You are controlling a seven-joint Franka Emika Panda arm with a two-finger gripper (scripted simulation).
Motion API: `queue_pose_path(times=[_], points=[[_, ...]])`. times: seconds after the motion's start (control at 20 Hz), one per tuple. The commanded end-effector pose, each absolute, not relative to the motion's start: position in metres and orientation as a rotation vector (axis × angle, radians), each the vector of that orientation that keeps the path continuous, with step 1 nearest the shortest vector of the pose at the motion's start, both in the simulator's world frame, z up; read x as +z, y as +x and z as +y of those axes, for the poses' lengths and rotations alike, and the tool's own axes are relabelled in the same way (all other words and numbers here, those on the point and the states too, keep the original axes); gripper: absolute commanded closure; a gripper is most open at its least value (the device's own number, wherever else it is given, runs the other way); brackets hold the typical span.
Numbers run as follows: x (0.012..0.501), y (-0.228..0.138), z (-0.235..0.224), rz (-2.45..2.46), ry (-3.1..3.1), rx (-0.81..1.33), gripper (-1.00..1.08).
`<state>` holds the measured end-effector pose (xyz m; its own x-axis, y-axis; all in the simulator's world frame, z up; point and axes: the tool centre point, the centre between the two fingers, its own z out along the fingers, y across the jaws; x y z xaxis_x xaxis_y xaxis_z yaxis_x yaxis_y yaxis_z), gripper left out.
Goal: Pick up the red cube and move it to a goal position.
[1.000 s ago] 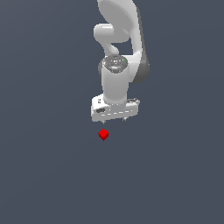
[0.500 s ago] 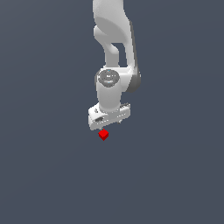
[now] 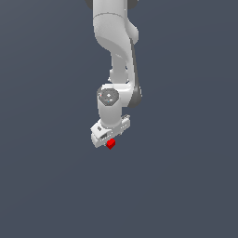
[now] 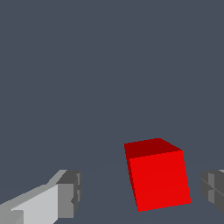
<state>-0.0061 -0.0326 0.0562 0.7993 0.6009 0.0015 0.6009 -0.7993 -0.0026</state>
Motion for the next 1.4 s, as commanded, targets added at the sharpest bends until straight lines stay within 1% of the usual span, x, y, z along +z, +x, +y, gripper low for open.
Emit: queue_pose_path(times=[0.0, 0.35, 0.65, 0.7, 1.35], points=[[0.045, -0.005, -0.037, -1.070, -2.951, -0.002, -0.92], [0.025, -0.002, -0.046, -1.201, -2.902, -0.001, -0.92], [0.020, -0.001, -0.048, -1.237, -2.887, 0.000, -0.92], [0.020, -0.001, -0.048, -1.237, -2.887, 0.000, 1.08], [0.023, 0.000, -0.048, -1.237, -2.888, 0.000, 1.08]])
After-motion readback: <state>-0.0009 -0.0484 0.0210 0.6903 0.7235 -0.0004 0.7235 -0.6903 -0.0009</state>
